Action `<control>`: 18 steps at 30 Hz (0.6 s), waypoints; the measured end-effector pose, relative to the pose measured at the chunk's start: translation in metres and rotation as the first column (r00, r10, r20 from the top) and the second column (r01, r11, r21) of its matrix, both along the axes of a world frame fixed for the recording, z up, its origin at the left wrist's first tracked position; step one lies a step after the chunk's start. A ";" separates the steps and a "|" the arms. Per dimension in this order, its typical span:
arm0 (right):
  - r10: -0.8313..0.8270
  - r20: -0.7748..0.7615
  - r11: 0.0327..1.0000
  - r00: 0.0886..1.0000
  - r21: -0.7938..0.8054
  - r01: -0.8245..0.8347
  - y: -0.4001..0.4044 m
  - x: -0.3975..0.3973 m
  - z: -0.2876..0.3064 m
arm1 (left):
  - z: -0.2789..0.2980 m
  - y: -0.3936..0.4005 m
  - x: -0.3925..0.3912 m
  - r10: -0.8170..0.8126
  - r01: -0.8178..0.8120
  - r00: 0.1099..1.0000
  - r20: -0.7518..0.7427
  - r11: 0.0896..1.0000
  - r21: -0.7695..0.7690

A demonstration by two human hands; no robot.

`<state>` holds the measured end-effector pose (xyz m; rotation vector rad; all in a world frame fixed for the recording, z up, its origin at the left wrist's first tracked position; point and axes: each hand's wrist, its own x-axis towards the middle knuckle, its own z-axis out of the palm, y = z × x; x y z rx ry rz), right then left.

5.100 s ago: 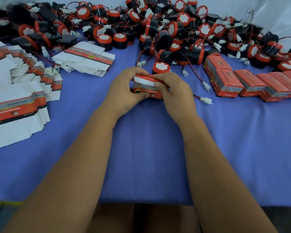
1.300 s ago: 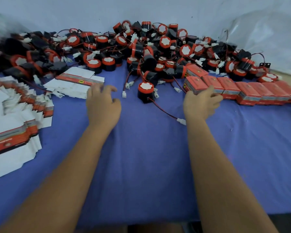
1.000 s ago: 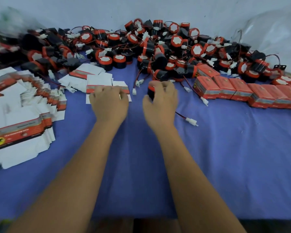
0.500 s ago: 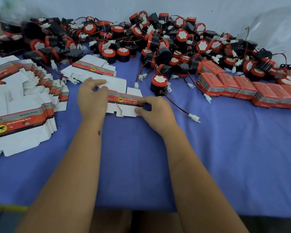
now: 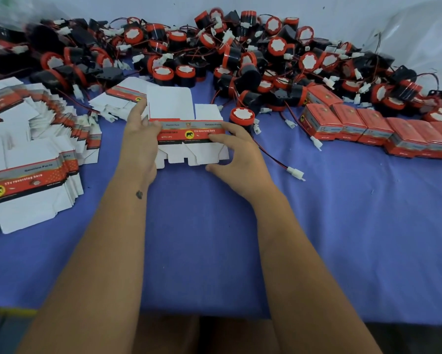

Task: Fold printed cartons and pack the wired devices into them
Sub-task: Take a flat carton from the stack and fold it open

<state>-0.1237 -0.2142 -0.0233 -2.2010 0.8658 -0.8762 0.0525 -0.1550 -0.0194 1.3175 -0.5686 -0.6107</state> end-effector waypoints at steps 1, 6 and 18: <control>-0.018 0.008 1.000 1.000 0.002 0.018 -0.001 -0.001 0.000 | 0.000 0.000 -0.002 0.005 -0.005 1.000 0.019 1.000 -0.020; -0.124 0.150 0.990 0.981 0.083 0.112 -0.004 -0.004 0.003 | -0.002 -0.002 -0.017 -0.008 0.011 0.983 0.183 1.000 -0.017; -0.132 0.322 0.977 0.938 -0.119 0.178 0.004 0.009 0.007 | -0.006 -0.005 -0.036 -0.192 0.137 0.884 0.426 0.978 0.156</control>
